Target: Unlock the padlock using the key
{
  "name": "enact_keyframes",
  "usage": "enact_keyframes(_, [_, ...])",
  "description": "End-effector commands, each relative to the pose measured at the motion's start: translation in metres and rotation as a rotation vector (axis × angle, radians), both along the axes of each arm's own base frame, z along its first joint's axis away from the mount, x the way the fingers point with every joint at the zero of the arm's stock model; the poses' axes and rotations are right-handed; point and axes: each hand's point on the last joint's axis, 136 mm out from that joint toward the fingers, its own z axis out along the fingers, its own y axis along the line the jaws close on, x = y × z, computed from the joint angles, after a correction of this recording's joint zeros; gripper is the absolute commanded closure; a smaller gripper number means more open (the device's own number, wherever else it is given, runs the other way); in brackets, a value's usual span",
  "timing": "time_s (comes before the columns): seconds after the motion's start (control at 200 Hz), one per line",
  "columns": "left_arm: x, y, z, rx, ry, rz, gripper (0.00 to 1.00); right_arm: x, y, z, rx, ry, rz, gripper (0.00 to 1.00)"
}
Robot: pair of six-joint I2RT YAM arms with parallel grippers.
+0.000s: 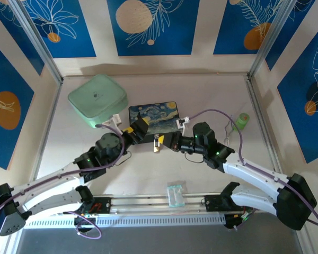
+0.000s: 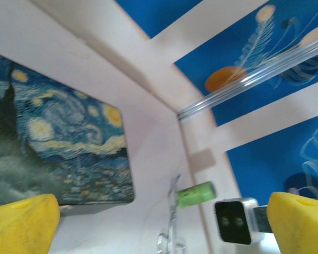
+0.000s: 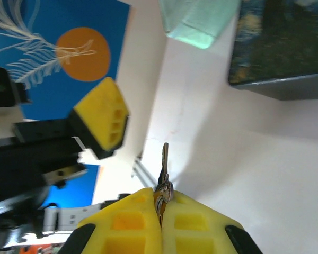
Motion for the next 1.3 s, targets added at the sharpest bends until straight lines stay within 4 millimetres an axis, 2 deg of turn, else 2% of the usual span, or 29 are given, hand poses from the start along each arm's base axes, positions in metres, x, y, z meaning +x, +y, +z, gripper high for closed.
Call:
enact_keyframes(0.0, [-0.011,0.001,-0.064,0.239,0.158,-0.061,0.01,-0.001,-0.023,-0.022,-0.136,0.002,-0.041,1.0])
enact_keyframes(0.065, [-0.013,-0.006,-0.079,0.284,0.199,-0.096,0.05,-0.003,-0.031,-0.031,-0.165,0.014,-0.051,1.0])
enact_keyframes(0.175, [-0.014,-0.018,-0.098,0.361,0.223,-0.151,0.23,-0.005,-0.042,-0.045,-0.201,0.036,-0.059,1.0])
enact_keyframes(0.41, [-0.012,-0.044,-0.135,0.525,0.249,-0.282,0.33,-0.011,-0.058,-0.066,-0.216,0.072,-0.077,1.0])
enact_keyframes(0.605, [0.002,-0.046,-0.157,0.633,0.225,-0.265,0.35,-0.014,-0.065,-0.075,-0.229,0.079,-0.087,1.0])
enact_keyframes(0.665, [0.004,-0.056,-0.159,0.64,0.174,-0.306,0.39,-0.014,-0.066,-0.077,-0.229,0.083,-0.088,1.0])
enact_keyframes(0.78, [0.006,-0.07,-0.164,0.631,0.13,-0.36,0.37,-0.015,-0.068,-0.081,-0.228,0.092,-0.091,1.0])
enact_keyframes(0.991, [0.016,-0.07,-0.19,0.671,0.166,-0.333,0.37,-0.015,-0.068,-0.087,-0.215,0.106,-0.097,1.0])
enact_keyframes(1.291, [0.019,-0.077,-0.21,0.653,0.182,-0.33,0.45,-0.015,-0.069,-0.092,-0.222,0.116,-0.102,1.0])
